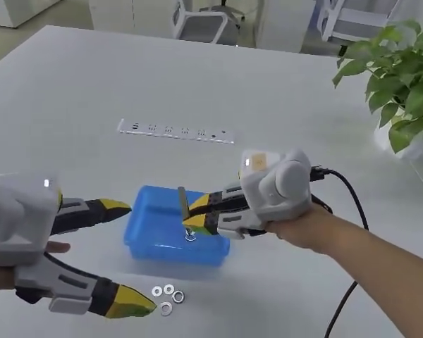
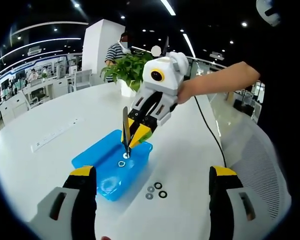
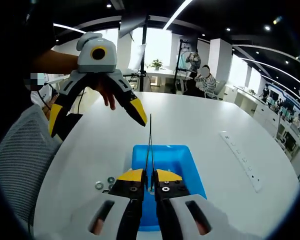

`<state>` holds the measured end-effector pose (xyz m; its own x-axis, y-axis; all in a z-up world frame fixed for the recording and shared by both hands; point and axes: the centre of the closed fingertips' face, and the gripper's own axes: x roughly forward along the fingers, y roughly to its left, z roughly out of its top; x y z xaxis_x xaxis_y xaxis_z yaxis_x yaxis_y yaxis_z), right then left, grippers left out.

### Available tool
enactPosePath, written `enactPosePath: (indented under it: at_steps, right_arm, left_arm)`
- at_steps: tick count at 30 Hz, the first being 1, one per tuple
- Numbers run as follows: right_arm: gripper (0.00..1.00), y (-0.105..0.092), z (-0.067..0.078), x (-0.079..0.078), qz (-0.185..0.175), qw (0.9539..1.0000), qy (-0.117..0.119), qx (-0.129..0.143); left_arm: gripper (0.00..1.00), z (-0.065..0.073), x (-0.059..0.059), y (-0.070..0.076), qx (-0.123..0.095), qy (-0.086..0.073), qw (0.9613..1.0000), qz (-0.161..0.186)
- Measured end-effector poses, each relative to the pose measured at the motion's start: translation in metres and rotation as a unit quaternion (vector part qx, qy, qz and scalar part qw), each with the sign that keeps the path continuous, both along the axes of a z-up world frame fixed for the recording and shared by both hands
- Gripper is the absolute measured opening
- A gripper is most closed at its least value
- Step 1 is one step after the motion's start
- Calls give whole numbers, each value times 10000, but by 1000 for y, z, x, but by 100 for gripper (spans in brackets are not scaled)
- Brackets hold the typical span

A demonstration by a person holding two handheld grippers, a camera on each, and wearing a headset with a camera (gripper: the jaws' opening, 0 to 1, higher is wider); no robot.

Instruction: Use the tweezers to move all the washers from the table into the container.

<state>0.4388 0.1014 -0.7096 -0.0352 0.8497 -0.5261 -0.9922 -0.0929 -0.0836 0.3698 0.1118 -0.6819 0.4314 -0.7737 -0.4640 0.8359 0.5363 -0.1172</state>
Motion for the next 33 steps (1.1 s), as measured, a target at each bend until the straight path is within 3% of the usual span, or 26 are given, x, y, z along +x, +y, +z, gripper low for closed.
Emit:
enactPosePath:
  at_steps: [20,29,33]
  right_arm:
    - [8,13,-35,6,171,9995,234,-114]
    - [8,17,-46,6,230,9993,272,-132]
    - [8,19,-44,6,197,9993,313,-69]
  left_arm:
    - [98,-9,16,6,-32,89,9999,45]
    - [97,-10,20,7,-19,67,10000,38]
    - [93,-11,21,7,22,52,10000,0]
